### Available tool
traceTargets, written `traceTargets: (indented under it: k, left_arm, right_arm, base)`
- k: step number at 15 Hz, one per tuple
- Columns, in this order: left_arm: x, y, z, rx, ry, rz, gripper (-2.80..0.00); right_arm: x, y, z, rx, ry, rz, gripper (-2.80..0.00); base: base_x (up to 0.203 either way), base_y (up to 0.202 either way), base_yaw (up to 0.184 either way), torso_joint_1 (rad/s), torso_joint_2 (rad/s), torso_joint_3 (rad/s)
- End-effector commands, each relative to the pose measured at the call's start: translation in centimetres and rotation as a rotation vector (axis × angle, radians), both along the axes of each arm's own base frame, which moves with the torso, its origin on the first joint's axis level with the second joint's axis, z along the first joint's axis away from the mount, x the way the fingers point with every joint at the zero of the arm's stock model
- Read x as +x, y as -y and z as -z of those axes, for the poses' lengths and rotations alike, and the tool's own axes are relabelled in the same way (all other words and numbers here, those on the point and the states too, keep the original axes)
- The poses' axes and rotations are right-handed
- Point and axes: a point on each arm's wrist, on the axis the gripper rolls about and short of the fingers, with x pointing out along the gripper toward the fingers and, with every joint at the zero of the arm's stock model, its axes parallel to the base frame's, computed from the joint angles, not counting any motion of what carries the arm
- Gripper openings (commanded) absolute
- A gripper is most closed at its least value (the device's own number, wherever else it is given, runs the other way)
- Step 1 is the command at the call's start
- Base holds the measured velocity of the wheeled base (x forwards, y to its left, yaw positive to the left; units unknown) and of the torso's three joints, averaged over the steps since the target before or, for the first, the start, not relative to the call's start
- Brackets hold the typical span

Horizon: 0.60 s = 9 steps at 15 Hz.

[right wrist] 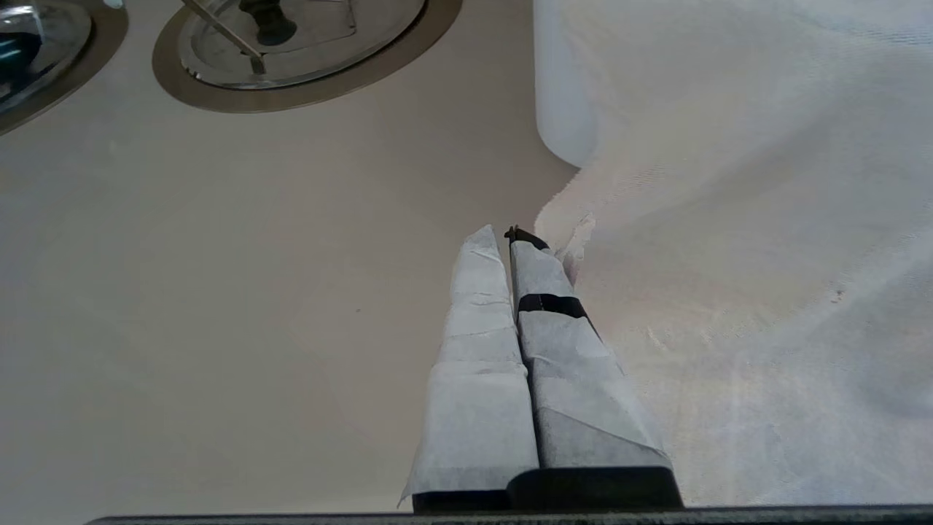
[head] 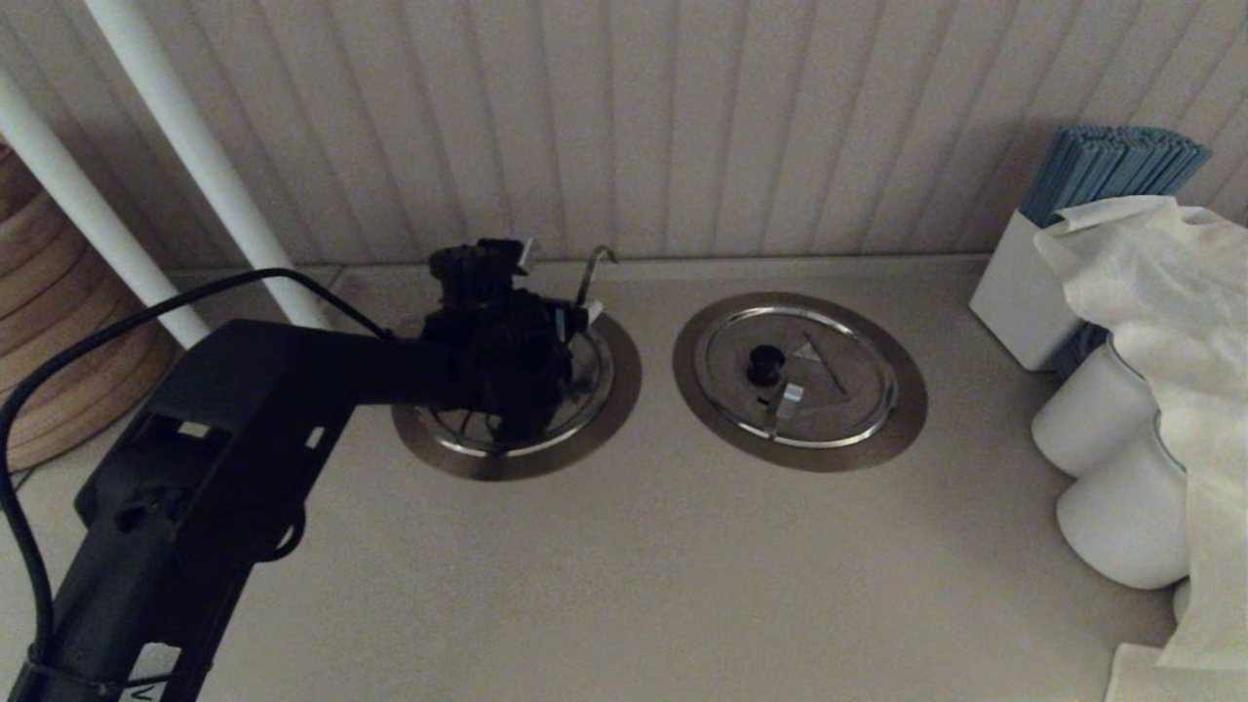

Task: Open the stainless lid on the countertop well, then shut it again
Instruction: Stir with a spoon

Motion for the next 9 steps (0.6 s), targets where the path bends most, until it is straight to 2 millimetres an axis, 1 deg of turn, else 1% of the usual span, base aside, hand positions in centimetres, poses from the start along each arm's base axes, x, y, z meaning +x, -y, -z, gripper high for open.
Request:
traceTargets:
  k: [1,4,5,9]
  left_arm:
    - [0.82,0.65,2.22,0.007,-0.023,0.000,0.00]
    - [0.78,1.24,2.34,0.003,-0.003,0.009,0.00]
    - [0.80,1.48,2.18,-0.009,0.033,0.011,0.00]
    - [0.74,1.43,1.51,-0.020,0.066,-0.022,0.00]
  right_arm:
    - [0.01,0.00,-0.01,0.000,-0.001,0.000,-2.80]
    - [0.01,0.00,-0.01,0.000,-0.001,0.000,-2.80]
    - [0.00,0.00,0.00,0.000,0.001,0.000,-2.80]
    - [0.00,0.00,0.00,0.000,0.000,0.000,-2.80]
  base:
    - [0.000,0.000,0.000,0.000,0.00,0.000]
    - [0.000,0.000,0.000,0.000,0.00,0.000]
    - [0.000,0.000,0.000,0.000,0.00,0.000]
    - [0.000,0.000,0.000,0.000,0.00,0.000]
